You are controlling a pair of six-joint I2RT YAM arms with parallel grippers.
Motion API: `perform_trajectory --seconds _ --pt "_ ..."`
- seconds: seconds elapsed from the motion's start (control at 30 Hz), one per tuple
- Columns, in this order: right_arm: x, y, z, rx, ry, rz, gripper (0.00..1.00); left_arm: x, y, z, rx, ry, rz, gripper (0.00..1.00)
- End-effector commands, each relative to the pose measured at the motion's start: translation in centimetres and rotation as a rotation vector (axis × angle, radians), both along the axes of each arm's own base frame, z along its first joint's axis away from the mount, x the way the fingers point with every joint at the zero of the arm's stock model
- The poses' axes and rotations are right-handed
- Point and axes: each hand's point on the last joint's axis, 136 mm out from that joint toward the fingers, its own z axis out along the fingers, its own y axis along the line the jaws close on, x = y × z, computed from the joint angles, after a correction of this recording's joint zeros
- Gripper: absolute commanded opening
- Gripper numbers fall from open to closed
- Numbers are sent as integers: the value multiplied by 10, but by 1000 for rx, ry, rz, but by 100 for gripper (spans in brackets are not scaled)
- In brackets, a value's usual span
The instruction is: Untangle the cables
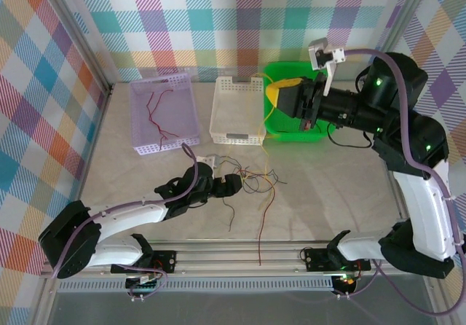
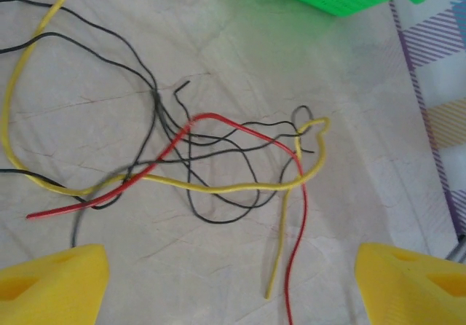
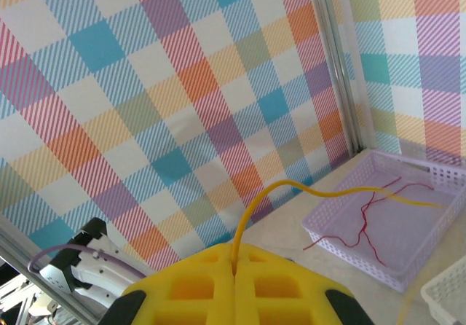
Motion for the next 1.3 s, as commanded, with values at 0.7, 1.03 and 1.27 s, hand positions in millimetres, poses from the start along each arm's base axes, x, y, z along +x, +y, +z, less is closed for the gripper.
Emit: perform_trajectory --seconds 0.7,1.03,1.27 --pt "159 13 -2 117 199 2 0 -50 30 -8 54 -93 66 85" --pt "238 32 -57 136 358 48 0 -64 62 2 29 -118 112 85" --pt "283 47 -128 77 499 28 0 -67 78 1 21 -125 150 86"
